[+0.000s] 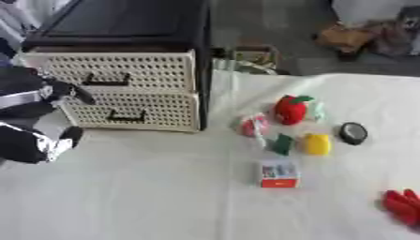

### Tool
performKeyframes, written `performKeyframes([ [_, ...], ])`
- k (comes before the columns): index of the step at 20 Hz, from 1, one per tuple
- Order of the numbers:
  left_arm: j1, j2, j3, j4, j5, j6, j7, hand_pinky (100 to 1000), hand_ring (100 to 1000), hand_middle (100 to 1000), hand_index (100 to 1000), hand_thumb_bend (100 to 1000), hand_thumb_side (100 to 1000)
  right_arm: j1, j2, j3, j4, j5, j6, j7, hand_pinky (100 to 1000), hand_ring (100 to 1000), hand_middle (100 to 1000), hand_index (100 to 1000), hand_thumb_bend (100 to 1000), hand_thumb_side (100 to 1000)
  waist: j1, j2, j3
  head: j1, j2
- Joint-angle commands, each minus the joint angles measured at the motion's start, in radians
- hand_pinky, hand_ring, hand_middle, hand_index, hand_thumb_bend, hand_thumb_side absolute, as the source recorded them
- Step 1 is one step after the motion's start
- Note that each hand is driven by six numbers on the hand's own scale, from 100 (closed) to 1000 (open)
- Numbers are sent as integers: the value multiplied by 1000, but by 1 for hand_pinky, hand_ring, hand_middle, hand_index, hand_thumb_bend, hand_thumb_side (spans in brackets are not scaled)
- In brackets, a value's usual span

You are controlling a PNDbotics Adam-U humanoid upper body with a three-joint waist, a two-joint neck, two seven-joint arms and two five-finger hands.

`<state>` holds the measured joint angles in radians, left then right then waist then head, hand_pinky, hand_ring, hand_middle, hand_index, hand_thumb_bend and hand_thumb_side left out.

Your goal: Pick up objects from table and place into drawer.

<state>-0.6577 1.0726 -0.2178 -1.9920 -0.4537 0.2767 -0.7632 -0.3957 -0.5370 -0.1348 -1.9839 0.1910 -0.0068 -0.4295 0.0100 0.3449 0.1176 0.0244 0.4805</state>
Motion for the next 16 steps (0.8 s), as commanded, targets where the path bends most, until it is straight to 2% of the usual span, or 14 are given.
performKeyframes([
  [1, -37, 27, 23, -8, -3, 6, -33, 100, 100, 100, 896, 105, 408, -9, -30, -7, -16, 0, -2, 1, 819, 587, 578, 803, 100, 638, 2, -27, 2, -3, -8],
  [7, -79, 35, 23, -2, -9, 36, -69, 100, 100, 100, 862, 105, 408, -8, -36, -7, -16, 1, -5, -1, 819, 589, 580, 803, 100, 640, 7, -31, -2, -4, -6],
  [13, -71, 34, 35, 6, 26, 49, -58, 100, 100, 100, 851, 105, 408, -1, -39, -9, -16, 0, -13, -9, 819, 594, 585, 807, 100, 657, 11, -33, -34, -2, 12],
  [15, -68, 33, 38, 3, 38, 54, -55, 100, 100, 100, 866, 105, 408, 1, -38, -9, -16, -3, -17, -13, 820, 598, 592, 810, 100, 689, 12, -35, -45, -1, 23],
  [16, -67, 32, 39, 1, 45, 58, -53, 100, 100, 100, 871, 105, 408, 2, -37, -9, -16, -5, -19, -15, 821, 608, 607, 816, 100, 733, 13, -35, -50, 0, 30],
])
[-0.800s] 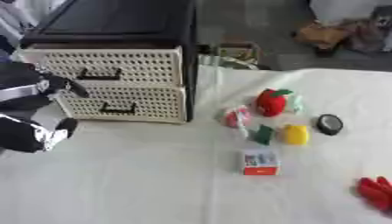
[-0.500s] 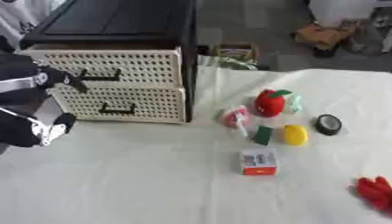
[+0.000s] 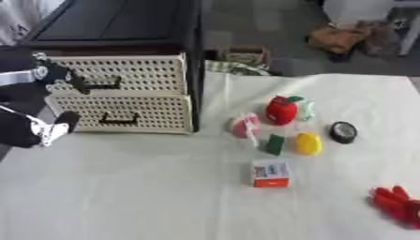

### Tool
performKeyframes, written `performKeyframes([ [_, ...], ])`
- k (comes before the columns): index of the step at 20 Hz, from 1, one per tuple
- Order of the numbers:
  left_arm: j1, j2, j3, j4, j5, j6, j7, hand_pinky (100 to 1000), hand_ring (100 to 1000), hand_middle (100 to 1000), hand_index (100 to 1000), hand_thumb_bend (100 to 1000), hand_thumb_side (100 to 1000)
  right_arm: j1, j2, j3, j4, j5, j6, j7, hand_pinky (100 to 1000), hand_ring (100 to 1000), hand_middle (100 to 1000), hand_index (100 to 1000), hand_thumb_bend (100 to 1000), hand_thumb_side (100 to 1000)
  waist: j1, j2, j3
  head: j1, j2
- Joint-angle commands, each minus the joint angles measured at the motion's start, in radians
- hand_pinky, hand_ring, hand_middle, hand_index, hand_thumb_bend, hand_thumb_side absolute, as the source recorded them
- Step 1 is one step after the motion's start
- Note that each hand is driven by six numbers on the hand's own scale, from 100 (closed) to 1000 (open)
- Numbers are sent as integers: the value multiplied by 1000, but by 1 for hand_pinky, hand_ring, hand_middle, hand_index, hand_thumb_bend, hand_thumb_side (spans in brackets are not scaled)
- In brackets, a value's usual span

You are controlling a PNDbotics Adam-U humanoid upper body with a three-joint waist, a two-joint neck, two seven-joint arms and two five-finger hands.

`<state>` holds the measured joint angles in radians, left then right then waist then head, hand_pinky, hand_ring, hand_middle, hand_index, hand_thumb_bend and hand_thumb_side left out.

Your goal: Pick up objects from table and place into drawer.

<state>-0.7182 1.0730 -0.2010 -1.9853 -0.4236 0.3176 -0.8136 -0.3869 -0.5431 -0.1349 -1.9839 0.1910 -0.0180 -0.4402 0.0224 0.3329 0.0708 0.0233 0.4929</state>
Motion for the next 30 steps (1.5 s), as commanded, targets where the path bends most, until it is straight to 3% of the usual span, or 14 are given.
performKeyframes([
  [1, -7, 30, 23, -7, 22, 22, 0, 100, 100, 100, 875, 105, 408, -6, -29, -9, -16, -7, -11, -5, 823, 612, 615, 819, 100, 763, 1, -24, -8, 3, 26],
  [2, -6, 29, 23, -9, 28, 26, 2, 100, 100, 100, 880, 105, 408, -5, -28, -8, -16, -10, -14, -4, 824, 616, 627, 826, 100, 828, 1, -25, -12, 4, 34],
  [5, -3, 28, 24, -14, 44, 28, 9, 100, 100, 100, 879, 105, 408, 3, -22, -6, -16, -23, -32, 10, 828, 627, 648, 837, 100, 891, 0, -28, -26, 8, 66],
  [15, 34, 53, 41, -15, 79, -5, 36, 100, 100, 100, 869, 105, 408, 40, -7, -22, -16, -28, -50, 19, 833, 620, 641, 839, 100, 893, 0, -23, -56, 20, 119],
  [24, 40, 62, 59, -15, 103, -15, 58, 100, 100, 100, 866, 105, 408, 48, -12, -25, -16, -27, -63, 17, 831, 622, 642, 839, 100, 882, 7, -27, -80, 30, 115],
  [30, 33, 63, 68, -15, 81, 40, 61, 100, 100, 100, 853, 105, 408, 51, -14, -27, -16, -22, -56, 10, 829, 621, 640, 837, 100, 862, 4, -31, -79, 36, 99],
])
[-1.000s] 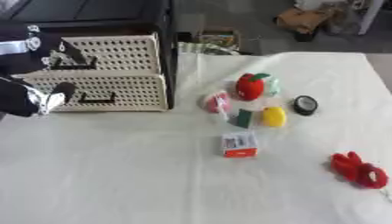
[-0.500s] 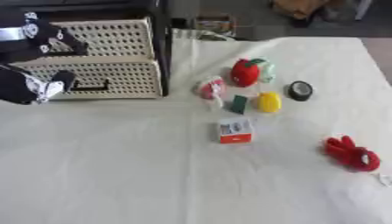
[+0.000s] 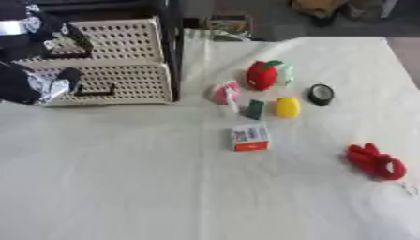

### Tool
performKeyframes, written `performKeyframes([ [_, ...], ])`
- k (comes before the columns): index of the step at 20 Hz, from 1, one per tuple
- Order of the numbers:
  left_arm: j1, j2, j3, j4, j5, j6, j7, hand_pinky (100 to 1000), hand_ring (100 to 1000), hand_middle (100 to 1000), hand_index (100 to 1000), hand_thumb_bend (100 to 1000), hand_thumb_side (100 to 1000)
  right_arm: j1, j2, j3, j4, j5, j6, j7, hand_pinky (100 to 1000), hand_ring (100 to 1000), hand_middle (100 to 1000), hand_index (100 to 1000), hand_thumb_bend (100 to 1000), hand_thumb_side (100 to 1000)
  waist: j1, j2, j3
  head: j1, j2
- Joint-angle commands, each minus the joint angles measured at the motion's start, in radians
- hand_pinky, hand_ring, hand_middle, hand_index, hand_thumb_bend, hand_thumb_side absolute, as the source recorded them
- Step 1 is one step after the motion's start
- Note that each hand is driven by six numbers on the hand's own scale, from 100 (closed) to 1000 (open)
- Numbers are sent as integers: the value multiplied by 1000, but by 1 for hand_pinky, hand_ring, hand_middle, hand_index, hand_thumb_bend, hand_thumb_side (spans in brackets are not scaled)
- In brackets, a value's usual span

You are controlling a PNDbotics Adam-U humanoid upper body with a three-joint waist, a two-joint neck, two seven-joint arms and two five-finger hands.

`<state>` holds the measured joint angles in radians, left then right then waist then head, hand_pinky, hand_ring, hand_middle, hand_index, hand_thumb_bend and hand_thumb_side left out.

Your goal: Pick up objects from table and place into drawer.

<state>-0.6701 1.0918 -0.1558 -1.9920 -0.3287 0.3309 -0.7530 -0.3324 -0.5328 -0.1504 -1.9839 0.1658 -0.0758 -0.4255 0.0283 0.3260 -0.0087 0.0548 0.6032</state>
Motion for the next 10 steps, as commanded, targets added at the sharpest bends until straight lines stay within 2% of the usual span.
performKeyframes([
  [1, -14, 45, 23, -8, -22, 38, -1, 100, 100, 100, 855, 105, 408, -4, -24, -11, -16, 4, 3, -4, 829, 621, 640, 836, 100, 858, -2, -26, 1, 6, -15],
  [6, -3, 50, 20, 1, -50, 81, -16, 100, 100, 100, 877, 105, 408, -7, -27, -10, -16, 4, 6, -4, 828, 623, 641, 834, 100, 852, -1, -33, 2, 12, -28],
  [10, -3, 46, 14, 49, -70, 95, -33, 100, 100, 100, 882, 105, 408, -10, -29, -9, -16, 4, 7, -5, 828, 624, 641, 833, 100, 848, 2, -37, 1, 12, -36],
])
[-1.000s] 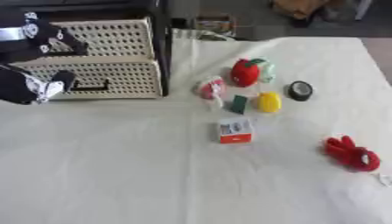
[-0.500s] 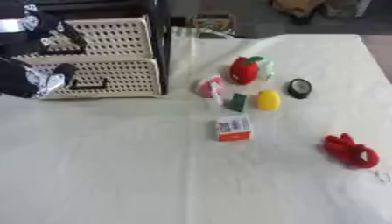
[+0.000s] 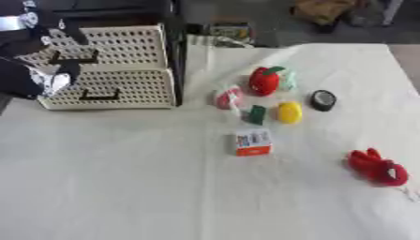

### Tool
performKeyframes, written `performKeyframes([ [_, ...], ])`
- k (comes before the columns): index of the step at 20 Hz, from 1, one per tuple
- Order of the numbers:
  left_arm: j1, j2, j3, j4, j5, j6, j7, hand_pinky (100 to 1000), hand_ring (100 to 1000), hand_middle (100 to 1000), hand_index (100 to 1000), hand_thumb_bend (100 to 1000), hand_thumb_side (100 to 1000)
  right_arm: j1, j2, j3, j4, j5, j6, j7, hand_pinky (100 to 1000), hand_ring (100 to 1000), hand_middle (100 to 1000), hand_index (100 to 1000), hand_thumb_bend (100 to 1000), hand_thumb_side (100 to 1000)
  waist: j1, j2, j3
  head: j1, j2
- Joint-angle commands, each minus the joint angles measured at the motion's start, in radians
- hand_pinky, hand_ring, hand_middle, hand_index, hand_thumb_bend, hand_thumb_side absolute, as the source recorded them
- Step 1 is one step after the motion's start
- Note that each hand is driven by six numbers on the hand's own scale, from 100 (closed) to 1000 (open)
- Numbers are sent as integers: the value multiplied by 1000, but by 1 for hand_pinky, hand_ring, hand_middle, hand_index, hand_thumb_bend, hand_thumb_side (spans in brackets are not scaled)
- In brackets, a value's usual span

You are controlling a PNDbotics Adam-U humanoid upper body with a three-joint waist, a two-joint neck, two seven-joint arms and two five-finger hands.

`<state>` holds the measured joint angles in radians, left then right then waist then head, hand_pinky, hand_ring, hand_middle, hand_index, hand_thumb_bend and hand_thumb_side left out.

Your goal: Pick up objects from table and place into drawer.

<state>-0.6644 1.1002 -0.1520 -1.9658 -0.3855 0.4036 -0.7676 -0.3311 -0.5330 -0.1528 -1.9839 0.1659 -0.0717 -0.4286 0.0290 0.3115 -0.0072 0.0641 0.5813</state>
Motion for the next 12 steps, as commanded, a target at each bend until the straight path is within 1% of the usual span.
performKeyframes([
  [1, -10, 35, 6, 40, -15, 24, -22, 100, 100, 100, 895, 105, 408, -12, -29, -7, -16, 4, 4, -2, 828, 624, 641, 832, 100, 848, 1, -23, -1, 3, -15],
  [9, -31, 19, -30, 129, -39, 12, -32, 100, 100, 100, 903, 105, 408, -17, -28, -6, -16, 5, 12, -4, 827, 623, 639, 828, 100, 842, 3, -21, -7, 4, -23],
  [12, -40, 9, -43, 154, -45, 20, -30, 100, 100, 100, 906, 105, 408, -19, -27, -6, -16, 5, 13, -5, 827, 623, 639, 828, 100, 840, 3, -18, -9, 5, -24],
])
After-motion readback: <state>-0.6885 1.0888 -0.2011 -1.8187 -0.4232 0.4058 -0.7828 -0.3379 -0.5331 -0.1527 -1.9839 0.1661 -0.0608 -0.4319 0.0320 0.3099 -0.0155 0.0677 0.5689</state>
